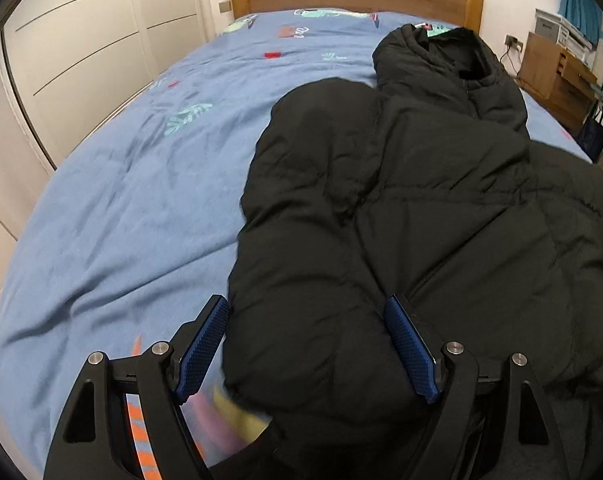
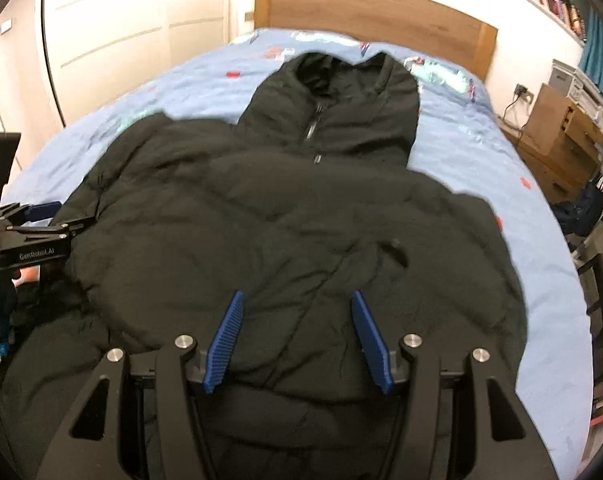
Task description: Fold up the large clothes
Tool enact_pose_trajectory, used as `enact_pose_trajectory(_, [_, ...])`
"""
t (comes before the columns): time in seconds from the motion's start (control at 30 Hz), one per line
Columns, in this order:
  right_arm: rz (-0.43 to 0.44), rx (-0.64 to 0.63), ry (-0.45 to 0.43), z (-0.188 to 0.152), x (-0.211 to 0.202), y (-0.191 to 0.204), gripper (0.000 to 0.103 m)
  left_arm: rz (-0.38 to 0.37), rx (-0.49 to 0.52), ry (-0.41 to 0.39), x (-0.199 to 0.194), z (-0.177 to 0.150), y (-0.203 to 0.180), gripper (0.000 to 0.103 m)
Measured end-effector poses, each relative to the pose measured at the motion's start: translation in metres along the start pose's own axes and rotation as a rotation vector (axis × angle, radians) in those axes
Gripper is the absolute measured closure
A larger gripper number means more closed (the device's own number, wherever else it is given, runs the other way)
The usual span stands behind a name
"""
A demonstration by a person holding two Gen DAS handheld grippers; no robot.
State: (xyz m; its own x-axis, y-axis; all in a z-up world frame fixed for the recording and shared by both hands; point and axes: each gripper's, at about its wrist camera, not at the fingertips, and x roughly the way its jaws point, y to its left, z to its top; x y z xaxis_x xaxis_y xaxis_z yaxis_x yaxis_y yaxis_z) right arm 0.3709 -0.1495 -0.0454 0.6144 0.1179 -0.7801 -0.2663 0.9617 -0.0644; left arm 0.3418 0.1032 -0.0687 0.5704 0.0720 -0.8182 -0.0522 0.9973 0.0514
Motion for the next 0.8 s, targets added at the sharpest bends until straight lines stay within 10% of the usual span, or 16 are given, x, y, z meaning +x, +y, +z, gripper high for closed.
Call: enact_pose_trajectory(0.8, [-0.086,0.151,-0.092,-0.094,-0.187,0.009,0.048,-0.030,0.058,-0.226,-0.208,-0.091,-0.006,0.023])
